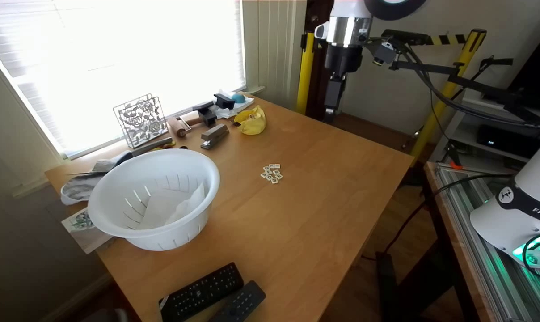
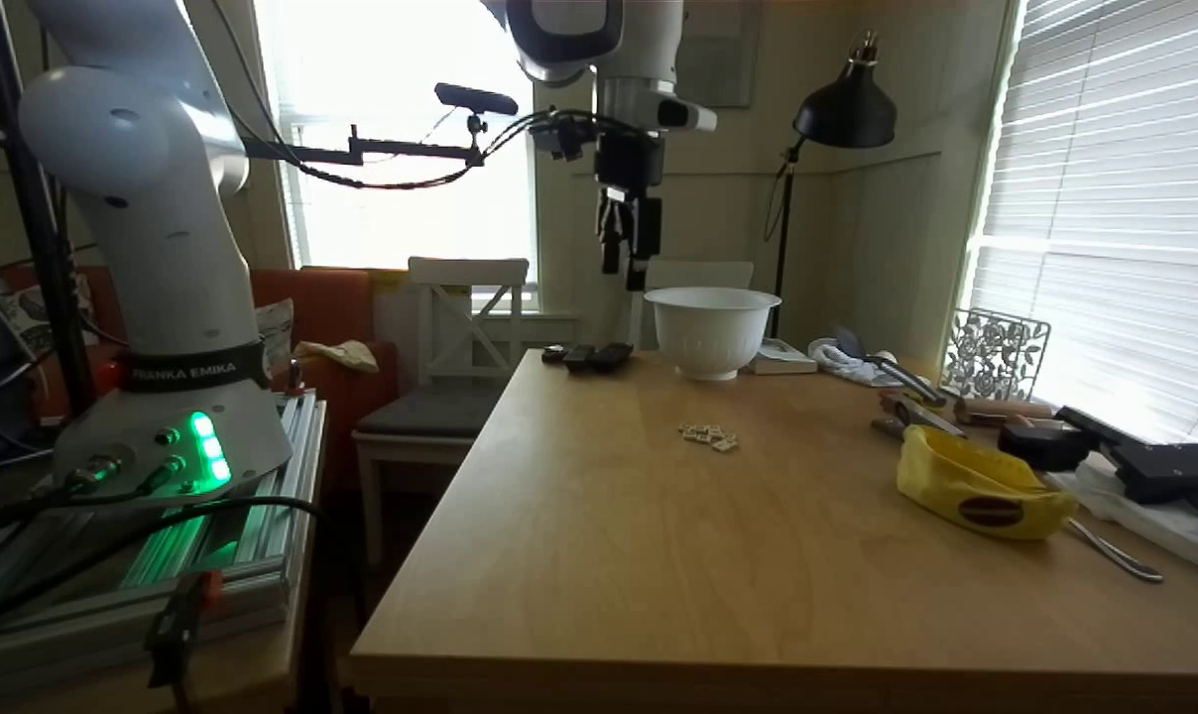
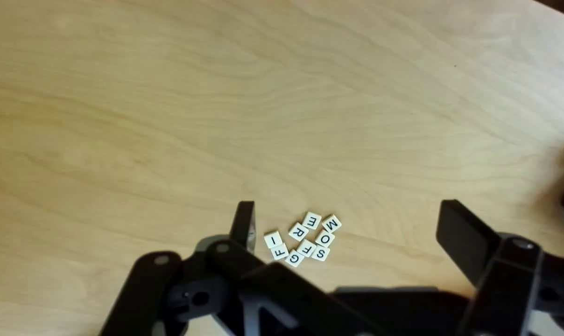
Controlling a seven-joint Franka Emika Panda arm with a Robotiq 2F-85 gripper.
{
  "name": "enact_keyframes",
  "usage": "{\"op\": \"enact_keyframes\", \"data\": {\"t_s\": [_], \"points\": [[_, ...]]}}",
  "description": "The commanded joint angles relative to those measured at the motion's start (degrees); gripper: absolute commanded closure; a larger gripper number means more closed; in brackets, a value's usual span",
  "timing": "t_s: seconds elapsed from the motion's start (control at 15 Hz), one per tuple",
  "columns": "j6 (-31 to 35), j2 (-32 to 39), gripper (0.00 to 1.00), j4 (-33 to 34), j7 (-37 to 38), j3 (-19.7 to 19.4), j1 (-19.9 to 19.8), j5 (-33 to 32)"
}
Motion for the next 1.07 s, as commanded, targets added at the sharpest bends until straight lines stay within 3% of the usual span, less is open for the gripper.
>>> {"op": "enact_keyframes", "data": {"t_s": [0.0, 0.53, 0.6, 1.0], "points": [[2.0, 8.3, 0.00, 6.1, -1.9, 1.0, 0.9, -1.5], [1.8, 20.6, 0.00, 15.8, -9.5, 4.3, 1.1, -0.7], [2.4, 17.3, 0.00, 12.2, -7.5, 4.0, 0.8, -0.8], [2.4, 20.2, 0.00, 14.9, -8.4, 4.8, 0.7, -0.8]]}}
